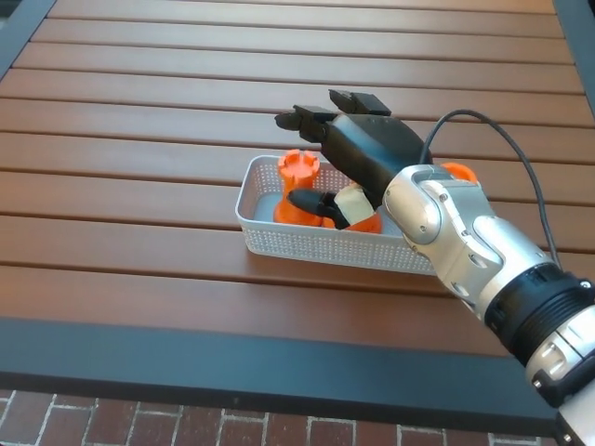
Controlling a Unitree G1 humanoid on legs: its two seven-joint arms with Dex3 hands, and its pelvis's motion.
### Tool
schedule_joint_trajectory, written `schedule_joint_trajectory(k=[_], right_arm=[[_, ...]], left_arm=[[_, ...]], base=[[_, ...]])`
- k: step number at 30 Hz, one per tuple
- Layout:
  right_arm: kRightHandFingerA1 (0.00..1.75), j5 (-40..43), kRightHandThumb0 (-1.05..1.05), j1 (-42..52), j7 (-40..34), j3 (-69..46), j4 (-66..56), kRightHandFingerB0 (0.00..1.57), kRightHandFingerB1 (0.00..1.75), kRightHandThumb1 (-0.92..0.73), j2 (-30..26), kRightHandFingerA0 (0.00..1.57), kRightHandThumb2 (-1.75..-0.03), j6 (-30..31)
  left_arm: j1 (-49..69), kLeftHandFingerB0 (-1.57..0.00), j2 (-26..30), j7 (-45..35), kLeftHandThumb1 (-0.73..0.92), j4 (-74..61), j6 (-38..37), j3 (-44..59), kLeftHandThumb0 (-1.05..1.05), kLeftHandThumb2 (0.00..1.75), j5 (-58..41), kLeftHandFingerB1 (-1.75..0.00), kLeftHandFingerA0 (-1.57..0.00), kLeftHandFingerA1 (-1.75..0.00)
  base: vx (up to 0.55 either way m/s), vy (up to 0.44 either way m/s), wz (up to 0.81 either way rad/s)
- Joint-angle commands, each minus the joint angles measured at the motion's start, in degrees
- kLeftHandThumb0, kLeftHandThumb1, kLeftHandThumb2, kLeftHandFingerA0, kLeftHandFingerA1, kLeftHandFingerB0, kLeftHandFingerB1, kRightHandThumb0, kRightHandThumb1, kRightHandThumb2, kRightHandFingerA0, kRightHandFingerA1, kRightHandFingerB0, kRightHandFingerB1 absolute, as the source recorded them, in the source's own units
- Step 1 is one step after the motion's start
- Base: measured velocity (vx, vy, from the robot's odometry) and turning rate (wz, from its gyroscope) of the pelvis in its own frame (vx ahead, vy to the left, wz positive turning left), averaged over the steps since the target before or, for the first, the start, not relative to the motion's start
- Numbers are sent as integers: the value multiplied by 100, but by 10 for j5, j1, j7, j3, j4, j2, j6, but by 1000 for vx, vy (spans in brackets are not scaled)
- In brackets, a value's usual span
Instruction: Using the right hand to place 3 different shape and weight chess pieces into a small container
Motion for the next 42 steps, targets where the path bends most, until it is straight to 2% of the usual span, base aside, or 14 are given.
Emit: schedule_joint_trajectory(k=[1, 6, 8, 9, 14, 18, 19, 21, 22, 27, 28, 30, 36, 42], right_arm=[[11, -20, -102, 23, 25, 7, -7, 13, 15, -74, -8, 0, -108, 28], [16, -36, -99, 19, 13, 12, -44, 10, 9, -66, -10, 0, -104, 17], [0, -33, -87, 15, 15, 6, -57, 0, 21, -72, -11, 0, -80, 15], [18, -31, -99, 13, 21, 2, -68, 0, 8, -66, -11, 0, -107, 20], [17, -23, -105, 4, 59, -19, -130, 1, 5, -70, -24, 0, -111, 41], [21, -7, -105, 0, 113, -53, -222, 0, 5, -73, -58, 0, -113, 59], [0, 3, -104, -3, 147, -75, -276, 0, 6, -82, -84, 0, -97, 72], [0, 15, -104, -6, 184, -99, -338, 0, 6, -82, -113, 0, -97, 86], [0, 21, -105, -6, 201, -109, -363, 0, 1, -92, -126, 0, -78, 93], [0, 100, -105, -17, 273, -214, -482, 0, 8, -91, -207, 0, -88, 114], [0, 133, -104, -23, 296, -257, -506, 0, 0, -77, -240, 0, -103, 127], [17, 211, -105, -13, 353, -367, -572, 0, 7, -85, -315, 0, -127, 168], [10, 308, -105, 227, 501, -717, -745, 0, 5, -84, -416, 0, -123, 280], [1, 370, -92, 477, 583, -1062, -823, 9, 12, -67, -323, 0, -95, 364]], left_arm=[[9, -118, 5, 1, 19, 8, 5, 0, -7, 171, 15, -139, -132, -153], [11, -117, 8, 27, 18, 20, -10, -3, -10, 170, 35, -142, -129, -155], [11, -119, 6, 27, 16, 18, -1, -2, -8, 169, 32, -141, -130, -153], [11, -118, 6, 27, 18, 19, 5, -1, -9, 170, 30, -141, -130, -152], [9, -119, 5, 13, 17, 20, 22, 9, -10, 164, 11, -138, -133, -149], [7, -117, 7, 39, 18, 17, 29, 5, -3, 165, 29, -142, -132, -152], [3, -114, 11, 39, 22, 21, 21, 3, -8, 163, 34, -142, -132, -151], [1, -114, 16, 42, 22, 24, 10, 0, -8, 163, 42, -142, -132, -151], [1, -116, 16, 38, 24, 23, 13, 2, -10, 161, 36, -138, -133, -150], [-1, -120, 8, 20, 19, 10, 27, 12, -13, 163, 9, -138, -136, -148], [-1, -120, 7, 28, 16, 5, 31, 10, -9, 166, 14, -140, -137, -145], [-7, -122, 7, 40, 16, 0, 32, 8, -9, 171, 22, -141, -142, -145], [-16, -120, 6, 21, 19, -7, 33, 14, -15, 166, 4, -134, -136, -143], [-26, -120, 10, 48, 18, -3, 20, 12, -10, 167, 24, -139, -141, -142]], base=[[0, 0, 0], [0, 0, 0], [0, 0, 0], [0, 0, 0], [0, 0, 0], [0, 0, 0], [0, 0, 0], [0, 0, 0], [0, 0, 0], [0, 0, 1], [0, 0, 0], [0, 0, 0], [0, 0, 0], [0, 0, 0]])
